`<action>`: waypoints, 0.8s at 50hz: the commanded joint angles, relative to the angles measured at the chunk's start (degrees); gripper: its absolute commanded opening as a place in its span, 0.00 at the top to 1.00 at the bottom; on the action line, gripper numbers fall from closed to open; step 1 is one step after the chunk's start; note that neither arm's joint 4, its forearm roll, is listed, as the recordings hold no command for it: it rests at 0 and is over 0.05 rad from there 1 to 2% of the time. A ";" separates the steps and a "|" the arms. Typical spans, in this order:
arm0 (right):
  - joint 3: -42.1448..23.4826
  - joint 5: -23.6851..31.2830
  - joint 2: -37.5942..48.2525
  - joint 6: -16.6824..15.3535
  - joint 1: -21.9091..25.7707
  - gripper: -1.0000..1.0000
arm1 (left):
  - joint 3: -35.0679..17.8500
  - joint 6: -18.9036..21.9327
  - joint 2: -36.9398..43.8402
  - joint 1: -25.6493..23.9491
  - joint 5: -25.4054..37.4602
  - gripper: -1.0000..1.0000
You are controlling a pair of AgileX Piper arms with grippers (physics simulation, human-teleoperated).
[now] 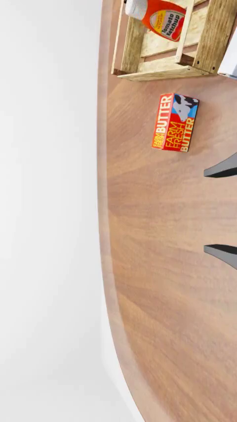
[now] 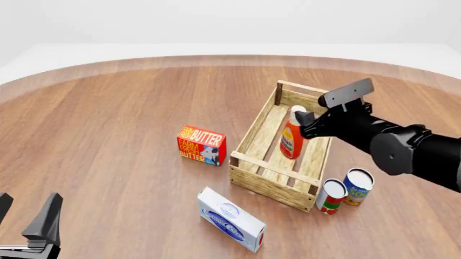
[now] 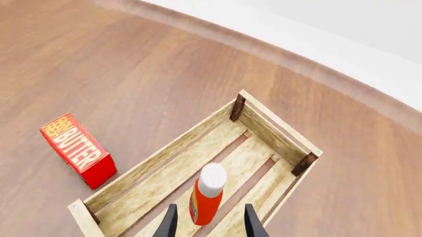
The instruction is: Pick up the ketchup, and put it in the wooden tray.
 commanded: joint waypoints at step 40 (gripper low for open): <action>36.13 -5.15 -35.63 6.99 -7.18 0.00 | 0.00 0.00 0.00 0.00 0.00 0.00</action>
